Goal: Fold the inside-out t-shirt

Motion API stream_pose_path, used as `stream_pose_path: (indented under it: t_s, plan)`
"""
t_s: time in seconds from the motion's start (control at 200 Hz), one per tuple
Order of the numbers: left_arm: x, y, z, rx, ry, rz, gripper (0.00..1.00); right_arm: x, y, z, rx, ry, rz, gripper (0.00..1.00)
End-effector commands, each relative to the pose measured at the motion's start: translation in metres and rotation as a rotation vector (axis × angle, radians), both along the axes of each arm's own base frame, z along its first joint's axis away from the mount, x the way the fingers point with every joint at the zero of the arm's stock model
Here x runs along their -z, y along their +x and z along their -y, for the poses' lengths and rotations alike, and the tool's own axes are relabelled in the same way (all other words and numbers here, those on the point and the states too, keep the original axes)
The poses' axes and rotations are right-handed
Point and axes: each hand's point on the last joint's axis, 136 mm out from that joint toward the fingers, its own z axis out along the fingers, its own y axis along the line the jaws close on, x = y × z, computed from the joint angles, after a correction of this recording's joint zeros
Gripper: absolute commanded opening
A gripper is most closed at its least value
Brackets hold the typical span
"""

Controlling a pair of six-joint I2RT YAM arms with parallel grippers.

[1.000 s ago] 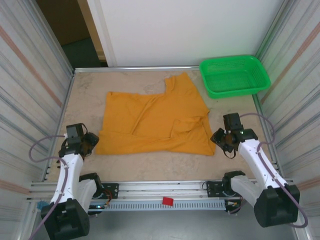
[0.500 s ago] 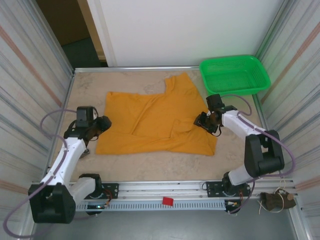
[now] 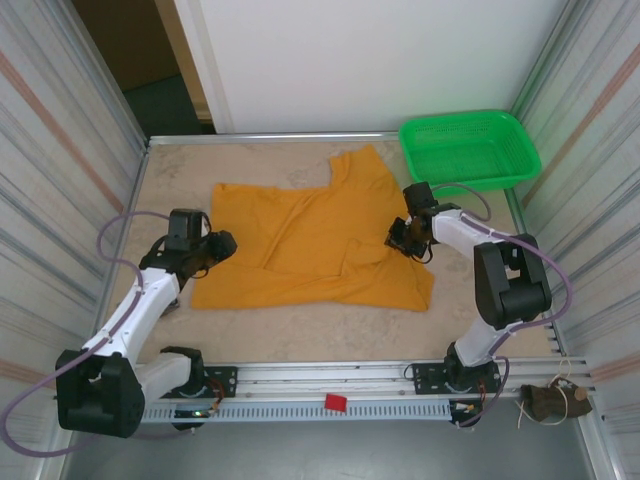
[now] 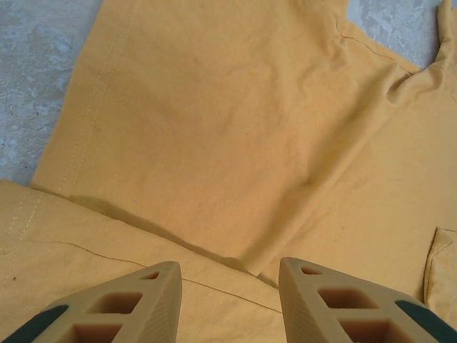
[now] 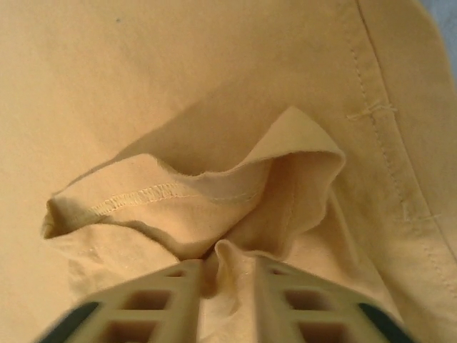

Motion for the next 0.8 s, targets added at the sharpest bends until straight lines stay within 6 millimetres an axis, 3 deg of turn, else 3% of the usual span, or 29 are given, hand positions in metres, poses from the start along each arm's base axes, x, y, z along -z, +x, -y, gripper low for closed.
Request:
stream_pose_path:
  t_s: [0.0,0.185,0.406,0.456,0.481,0.626,0.716,0.792]
  plan:
    - [-0.006,0.003,-0.001,-0.009,0.007,0.028,0.4,-0.014,0.01,-0.008,0.005,0.04,0.033,0.0]
    - [-0.005,0.004,0.0,-0.01,0.005,0.026,0.4,-0.039,0.031,-0.019,-0.005,0.082,0.09,0.0]
    - [-0.002,0.003,0.0,-0.012,0.004,0.022,0.4,-0.036,0.057,-0.034,-0.013,0.114,0.107,0.0]
    - [-0.002,0.003,0.0,-0.012,0.002,0.019,0.4,-0.037,0.061,-0.038,-0.037,0.12,0.112,0.24]
    - [-0.002,0.003,0.0,-0.011,0.002,0.018,0.4,-0.039,0.061,-0.037,-0.043,0.111,0.12,0.3]
    - [-0.006,0.005,0.004,0.003,-0.001,0.03,0.4,-0.052,0.051,-0.005,-0.038,-0.036,0.156,0.31]
    - [-0.006,0.007,0.006,0.006,-0.008,0.032,0.4,-0.048,0.039,0.021,-0.024,-0.131,0.127,0.31]
    - [-0.005,0.008,0.01,0.013,-0.011,0.031,0.4,-0.043,0.029,0.028,-0.024,-0.129,0.101,0.35]
